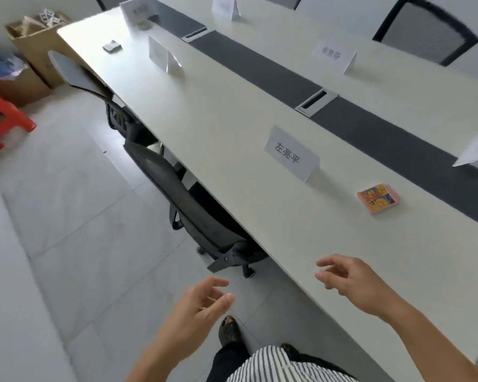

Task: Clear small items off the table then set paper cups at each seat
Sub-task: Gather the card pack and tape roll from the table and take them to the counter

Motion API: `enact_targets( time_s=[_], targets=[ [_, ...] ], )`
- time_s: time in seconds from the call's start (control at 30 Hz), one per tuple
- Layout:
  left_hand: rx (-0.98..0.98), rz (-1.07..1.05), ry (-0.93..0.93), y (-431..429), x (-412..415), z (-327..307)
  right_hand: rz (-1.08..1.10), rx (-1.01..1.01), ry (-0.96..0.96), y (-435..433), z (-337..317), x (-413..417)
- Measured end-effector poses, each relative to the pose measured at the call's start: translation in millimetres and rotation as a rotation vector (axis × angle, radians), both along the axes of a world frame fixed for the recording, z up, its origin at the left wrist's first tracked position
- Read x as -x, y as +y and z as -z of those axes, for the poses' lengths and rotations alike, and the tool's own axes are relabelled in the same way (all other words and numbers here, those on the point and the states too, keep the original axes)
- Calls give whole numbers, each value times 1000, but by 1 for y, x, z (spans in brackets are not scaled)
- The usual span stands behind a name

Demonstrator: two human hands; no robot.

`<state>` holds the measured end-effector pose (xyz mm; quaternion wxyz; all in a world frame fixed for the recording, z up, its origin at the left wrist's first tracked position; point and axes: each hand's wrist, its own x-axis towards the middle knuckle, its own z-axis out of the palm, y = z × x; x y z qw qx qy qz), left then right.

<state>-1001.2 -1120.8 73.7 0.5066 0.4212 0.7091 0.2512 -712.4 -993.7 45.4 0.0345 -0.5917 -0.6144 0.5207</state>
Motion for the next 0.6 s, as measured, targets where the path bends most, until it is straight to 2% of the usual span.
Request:
enact_targets(
  time_s=[0.17, 0.4, 0.5, 0.6],
  targets=[
    [-19, 176, 57, 92, 24, -9, 267, 62, -42, 23, 17, -15],
    [16, 368, 61, 178, -11, -11, 530, 6, -125, 107, 46, -72],
    [38, 364, 56, 198, -34, -10, 486, -106, -328, 161, 68, -96],
    [99, 384, 72, 211, -50, -7, 197, -316, -579, 216, 91, -115]
  ],
)
